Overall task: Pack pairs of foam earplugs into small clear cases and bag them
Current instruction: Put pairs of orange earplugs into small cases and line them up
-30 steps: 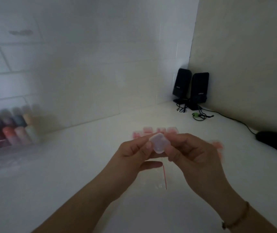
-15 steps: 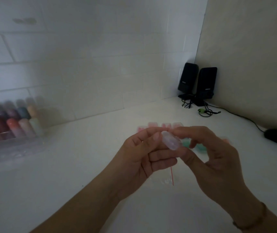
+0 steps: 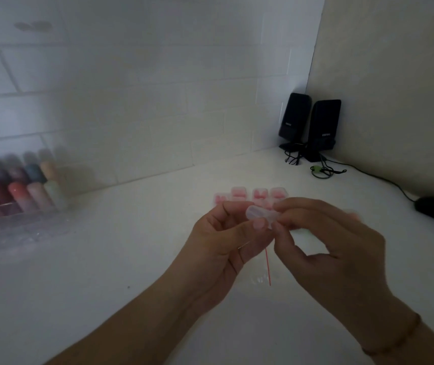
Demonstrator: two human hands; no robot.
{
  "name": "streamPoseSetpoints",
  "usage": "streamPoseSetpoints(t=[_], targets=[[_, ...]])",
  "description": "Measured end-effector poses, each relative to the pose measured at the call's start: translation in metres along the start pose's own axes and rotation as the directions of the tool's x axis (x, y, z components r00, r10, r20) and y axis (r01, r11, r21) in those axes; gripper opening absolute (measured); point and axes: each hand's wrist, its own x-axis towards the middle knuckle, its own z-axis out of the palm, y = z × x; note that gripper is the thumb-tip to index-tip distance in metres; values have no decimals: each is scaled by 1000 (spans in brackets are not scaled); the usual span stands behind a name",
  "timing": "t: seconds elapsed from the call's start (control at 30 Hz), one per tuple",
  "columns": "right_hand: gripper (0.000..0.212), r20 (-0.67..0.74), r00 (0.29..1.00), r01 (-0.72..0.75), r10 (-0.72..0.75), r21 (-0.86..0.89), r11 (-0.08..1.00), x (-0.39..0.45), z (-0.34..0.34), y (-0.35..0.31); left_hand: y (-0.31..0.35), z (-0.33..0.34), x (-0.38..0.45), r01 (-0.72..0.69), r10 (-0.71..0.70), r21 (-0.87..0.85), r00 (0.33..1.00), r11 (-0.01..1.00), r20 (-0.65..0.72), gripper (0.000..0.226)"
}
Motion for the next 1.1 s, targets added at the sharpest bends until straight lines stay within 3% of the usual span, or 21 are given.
streamPoseSetpoints(t=[0.33, 0.6, 0.8, 0.97, 1.03, 1.1], targets=[[7, 74, 997, -29, 34, -69, 997, -1, 8, 1, -6, 2, 1, 21, -34, -119, 994, 993, -106, 26], [14, 84, 989, -118, 122, -49, 992, -4, 13, -5, -7, 4, -2, 39, -48, -113, 995, 993, -85, 22], [9, 53, 984, -162, 168, -98, 982, 2, 10, -9, -6, 1, 1, 34, -37, -66, 998, 997, -45, 42], [19, 143, 972, -197, 189, 46, 979, 1, 7, 2, 8, -3, 2, 205, -209, 79, 976, 976, 55, 64], [19, 177, 961, -232, 214, 87, 969, 4, 4, 4, 24, -12, 6, 214, -214, 13, 977, 977, -8, 64], [3, 216, 933, -298, 289, 6, 955, 4, 0, 15, 46, -25, 13, 129, -136, -60, 982, 990, -134, 54]])
